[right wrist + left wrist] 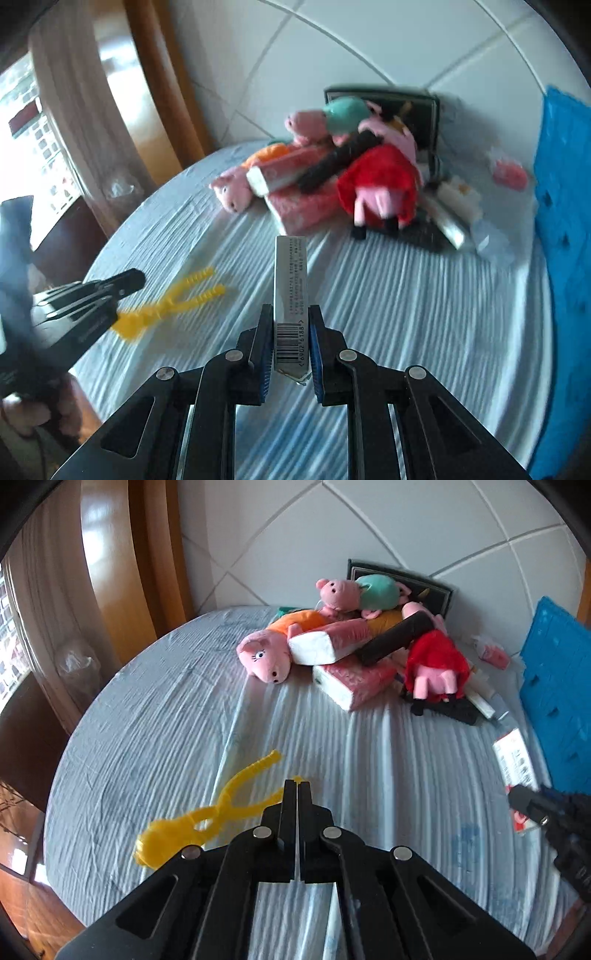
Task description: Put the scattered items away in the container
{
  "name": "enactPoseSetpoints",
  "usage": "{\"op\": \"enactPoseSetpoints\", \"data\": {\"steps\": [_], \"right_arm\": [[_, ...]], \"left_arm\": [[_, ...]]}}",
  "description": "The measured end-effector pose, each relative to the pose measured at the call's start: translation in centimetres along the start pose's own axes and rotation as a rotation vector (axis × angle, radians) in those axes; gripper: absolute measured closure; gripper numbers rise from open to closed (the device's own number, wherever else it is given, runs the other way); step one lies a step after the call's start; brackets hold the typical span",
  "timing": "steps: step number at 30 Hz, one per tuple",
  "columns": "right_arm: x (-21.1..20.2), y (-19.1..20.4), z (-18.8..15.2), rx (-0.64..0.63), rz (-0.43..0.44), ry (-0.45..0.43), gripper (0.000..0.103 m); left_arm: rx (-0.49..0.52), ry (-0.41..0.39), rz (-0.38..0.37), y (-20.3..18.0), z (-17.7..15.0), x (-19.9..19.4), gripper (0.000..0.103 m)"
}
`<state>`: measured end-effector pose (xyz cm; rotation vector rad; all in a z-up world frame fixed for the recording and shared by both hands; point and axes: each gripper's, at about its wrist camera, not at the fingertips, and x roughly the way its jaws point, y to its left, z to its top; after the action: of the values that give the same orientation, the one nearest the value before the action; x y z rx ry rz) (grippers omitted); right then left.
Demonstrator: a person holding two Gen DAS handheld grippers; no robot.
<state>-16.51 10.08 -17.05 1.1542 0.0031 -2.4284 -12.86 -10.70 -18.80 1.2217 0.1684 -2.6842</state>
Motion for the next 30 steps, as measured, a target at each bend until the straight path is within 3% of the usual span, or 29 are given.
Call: {"op": "enactPoseSetpoints", "data": {"steps": [5,11,13,17,18,23,30], "right_arm": [[-1.1,0.5,-0.9,0.005,-0.046,-0.005,0.086],[0.4,1.7,-2.0,0.003,-0.039,0.041,0.086],[1.5,2.5,-2.2,-0.005,-0.022,0.064,0.086],[3.9,4.6,-2.6,-0.032,0.022,0.109,0.086],[4.7,5.2,-2.7,-0.042,0.033,0.125,0.086],[7.4,7.5,-3.7,-0.076,0.067,0.185,0.086],[8.9,8.4,-4.6,-0.083,0.061,0.225,0.086]], "left_arm": [[0.028,-0.019,-0.019,0.8,0.3,-0.7,0.102],[-0.014,0.120,0.031,4.5,-2.0,1.7,0.097],[-0.033,0.158,0.053,6.3,-3.1,2.6,0.089],[-0.095,0.176,0.092,10.3,-4.8,3.2,0.047],[-0.109,0.170,0.100,11.1,-4.9,3.3,0.042],[-0.111,0.183,0.076,13.5,-5.1,5.3,0.041],[-0.065,0.260,-0.067,11.2,-7.1,7.5,0.041]]}}
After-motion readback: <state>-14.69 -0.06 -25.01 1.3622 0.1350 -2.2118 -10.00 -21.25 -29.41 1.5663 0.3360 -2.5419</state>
